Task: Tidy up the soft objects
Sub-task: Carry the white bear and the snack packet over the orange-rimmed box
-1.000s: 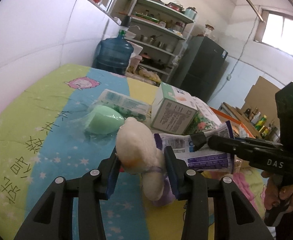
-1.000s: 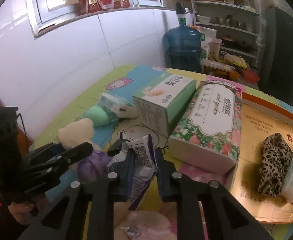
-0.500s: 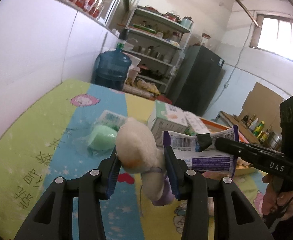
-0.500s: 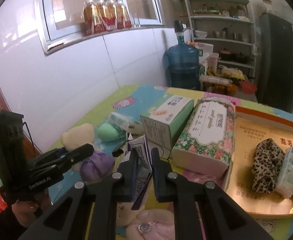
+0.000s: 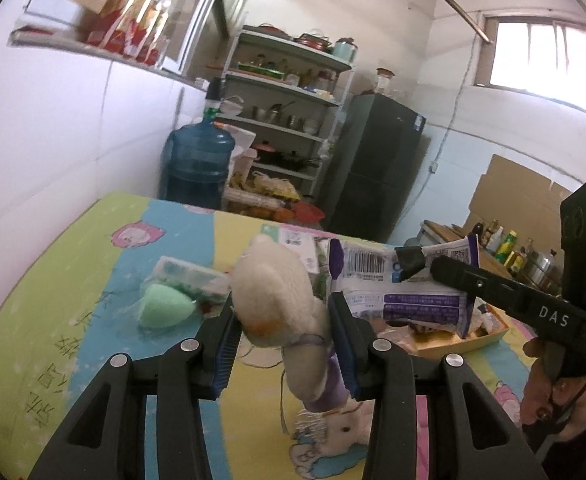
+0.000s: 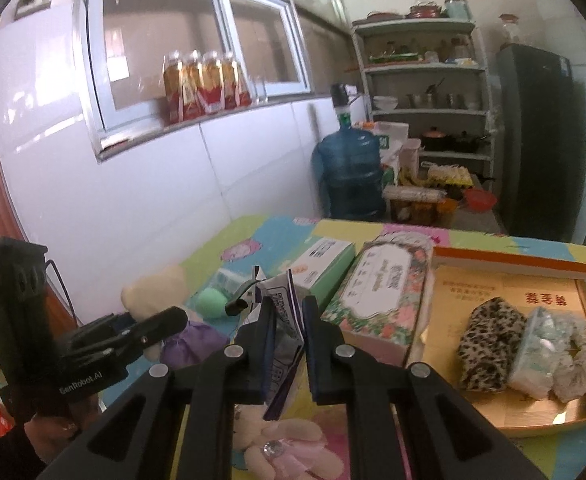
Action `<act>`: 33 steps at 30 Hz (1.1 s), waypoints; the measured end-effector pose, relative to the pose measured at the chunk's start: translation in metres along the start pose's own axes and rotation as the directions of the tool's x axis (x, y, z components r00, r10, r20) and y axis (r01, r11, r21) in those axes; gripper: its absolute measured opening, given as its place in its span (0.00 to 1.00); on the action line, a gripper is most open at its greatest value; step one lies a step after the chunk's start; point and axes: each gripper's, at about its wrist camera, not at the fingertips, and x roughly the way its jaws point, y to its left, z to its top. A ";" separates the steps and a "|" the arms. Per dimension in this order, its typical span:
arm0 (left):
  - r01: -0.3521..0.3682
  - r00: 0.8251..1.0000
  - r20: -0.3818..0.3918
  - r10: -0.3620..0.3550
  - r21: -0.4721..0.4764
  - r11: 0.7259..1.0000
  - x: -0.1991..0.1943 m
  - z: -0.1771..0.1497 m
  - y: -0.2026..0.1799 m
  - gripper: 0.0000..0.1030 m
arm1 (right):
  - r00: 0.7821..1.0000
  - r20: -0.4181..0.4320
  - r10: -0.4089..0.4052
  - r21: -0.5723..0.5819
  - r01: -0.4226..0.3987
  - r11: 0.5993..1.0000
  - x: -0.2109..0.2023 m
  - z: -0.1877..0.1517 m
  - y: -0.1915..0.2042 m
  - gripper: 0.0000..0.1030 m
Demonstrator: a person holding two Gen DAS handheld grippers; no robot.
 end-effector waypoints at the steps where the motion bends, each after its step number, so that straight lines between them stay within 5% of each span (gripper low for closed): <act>1: 0.004 1.000 0.000 -0.004 0.007 1.000 0.000 0.001 -0.004 0.43 | 1.000 0.008 -0.003 0.005 0.003 1.000 -0.003 0.001 -0.002 0.13; 33: 0.162 0.986 -0.064 -0.153 0.180 0.970 0.042 0.013 -0.140 0.43 | 0.976 0.151 -0.157 0.188 0.127 0.974 -0.093 -0.015 -0.107 0.13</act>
